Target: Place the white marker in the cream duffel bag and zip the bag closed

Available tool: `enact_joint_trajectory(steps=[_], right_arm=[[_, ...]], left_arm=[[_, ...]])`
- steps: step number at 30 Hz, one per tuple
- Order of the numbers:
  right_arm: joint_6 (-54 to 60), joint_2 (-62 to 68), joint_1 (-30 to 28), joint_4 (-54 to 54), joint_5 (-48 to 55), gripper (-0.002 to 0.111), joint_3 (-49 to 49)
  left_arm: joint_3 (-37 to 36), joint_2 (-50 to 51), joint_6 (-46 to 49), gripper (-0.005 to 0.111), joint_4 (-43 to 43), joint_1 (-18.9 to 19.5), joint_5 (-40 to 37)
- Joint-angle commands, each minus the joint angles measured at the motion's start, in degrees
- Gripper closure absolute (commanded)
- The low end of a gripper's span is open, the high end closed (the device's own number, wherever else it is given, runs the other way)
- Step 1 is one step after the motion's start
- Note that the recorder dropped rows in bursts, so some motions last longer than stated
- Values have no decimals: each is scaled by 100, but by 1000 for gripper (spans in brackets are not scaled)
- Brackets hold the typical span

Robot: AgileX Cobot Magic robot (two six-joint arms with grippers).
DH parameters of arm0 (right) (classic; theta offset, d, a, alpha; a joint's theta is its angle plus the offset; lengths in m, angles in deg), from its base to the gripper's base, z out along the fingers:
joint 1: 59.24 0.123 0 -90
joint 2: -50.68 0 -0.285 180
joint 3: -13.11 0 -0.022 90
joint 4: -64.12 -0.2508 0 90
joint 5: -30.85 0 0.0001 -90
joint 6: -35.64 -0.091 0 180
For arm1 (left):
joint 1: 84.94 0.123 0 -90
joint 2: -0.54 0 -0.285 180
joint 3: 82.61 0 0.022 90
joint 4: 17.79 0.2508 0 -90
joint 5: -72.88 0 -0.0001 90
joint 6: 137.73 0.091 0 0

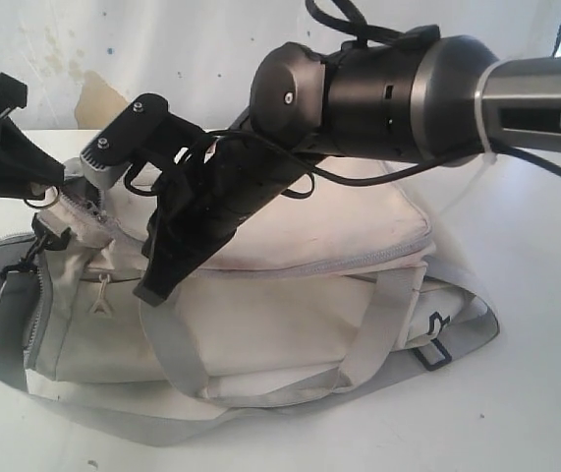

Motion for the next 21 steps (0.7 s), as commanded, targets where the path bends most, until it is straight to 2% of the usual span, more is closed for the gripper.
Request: enact_joint_trajectory(steps=[1,6,12,14,15,17,21], right_arm=[[-16,-168,-14,127,350,108,-21],[-371,-292,-14,513,447,108,-21],[-688,-292,-14,826,751,108,-21],[-638,-292,-14,826,697,108,-21],[-638,-292,-14,803,619,108,-21],[-649,-292,-14,803,508,108,-21],[-741,-292,-14,803,281,108,-21]], left_arm=[[46,-49,-26,107,-41,34,554],[46,-49,-169,107,335,34,633],[46,-59,-346,107,298,38,1435],[46,-59,-146,107,-16,23,1133],[46,-59,638,107,-167,23,659],[46,-59,1472,107,-140,23,59],[46,-59,2385,107,-110,23,-776]])
